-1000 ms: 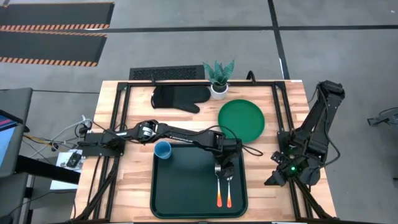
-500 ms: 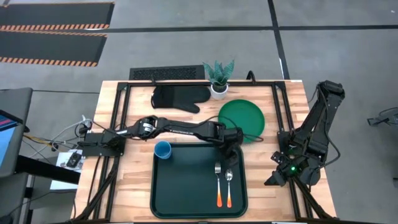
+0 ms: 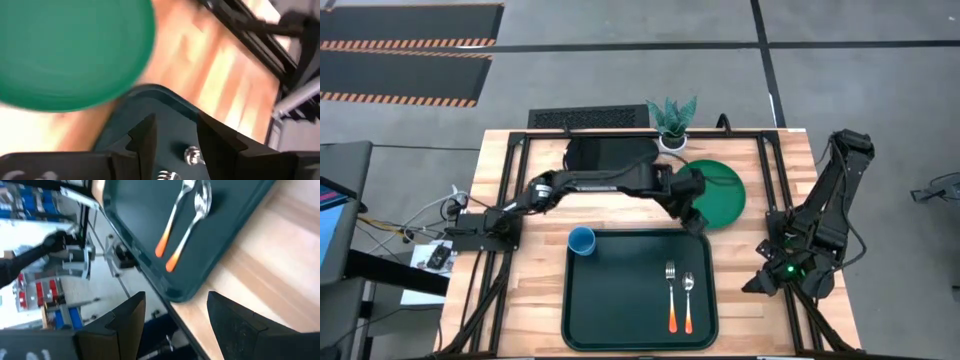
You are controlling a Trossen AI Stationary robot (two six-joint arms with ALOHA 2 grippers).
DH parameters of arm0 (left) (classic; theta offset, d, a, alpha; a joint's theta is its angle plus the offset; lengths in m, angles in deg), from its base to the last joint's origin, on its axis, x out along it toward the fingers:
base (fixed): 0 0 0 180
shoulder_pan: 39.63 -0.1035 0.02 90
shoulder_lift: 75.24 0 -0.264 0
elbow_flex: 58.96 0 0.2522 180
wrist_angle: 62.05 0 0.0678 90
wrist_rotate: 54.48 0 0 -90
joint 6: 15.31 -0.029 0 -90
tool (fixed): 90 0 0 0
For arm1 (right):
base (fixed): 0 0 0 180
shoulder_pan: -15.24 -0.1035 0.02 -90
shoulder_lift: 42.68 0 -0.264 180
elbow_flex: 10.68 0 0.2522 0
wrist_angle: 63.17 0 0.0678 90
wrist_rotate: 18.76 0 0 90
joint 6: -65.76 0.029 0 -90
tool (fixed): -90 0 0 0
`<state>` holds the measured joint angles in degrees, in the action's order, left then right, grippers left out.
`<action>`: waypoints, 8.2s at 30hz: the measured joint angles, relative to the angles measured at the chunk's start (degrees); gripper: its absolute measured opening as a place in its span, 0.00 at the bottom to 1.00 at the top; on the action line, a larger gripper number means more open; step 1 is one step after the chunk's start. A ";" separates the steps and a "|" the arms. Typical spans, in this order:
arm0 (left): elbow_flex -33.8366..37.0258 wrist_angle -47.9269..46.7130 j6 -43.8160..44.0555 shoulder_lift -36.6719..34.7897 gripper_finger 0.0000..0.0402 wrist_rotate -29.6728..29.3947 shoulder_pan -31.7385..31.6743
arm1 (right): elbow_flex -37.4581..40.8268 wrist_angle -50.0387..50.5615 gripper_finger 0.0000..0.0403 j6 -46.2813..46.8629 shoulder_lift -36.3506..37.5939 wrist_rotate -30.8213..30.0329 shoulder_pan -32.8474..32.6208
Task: Pick and place plate/cup/fork/spoon on tray
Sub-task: Put the green plate on the bottom left of the serving tray
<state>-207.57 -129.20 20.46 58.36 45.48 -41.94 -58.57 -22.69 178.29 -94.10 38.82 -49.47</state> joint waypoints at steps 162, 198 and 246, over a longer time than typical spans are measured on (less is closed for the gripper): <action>79.80 66.10 21.00 -36.09 0.56 -3.43 -13.44 | -6.22 17.10 0.02 -3.27 -7.87 6.39 62.39; 79.87 62.31 21.97 -36.00 0.00 -5.04 -13.33 | -6.32 15.74 0.41 -17.64 -7.58 6.89 56.03; 39.30 2.89 23.25 -39.77 0.00 -20.27 12.78 | -6.25 26.69 0.63 2.51 -8.02 10.04 13.87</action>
<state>-168.27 -126.32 43.70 18.59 25.21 -29.16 -64.82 4.00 180.80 -102.12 48.86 -35.60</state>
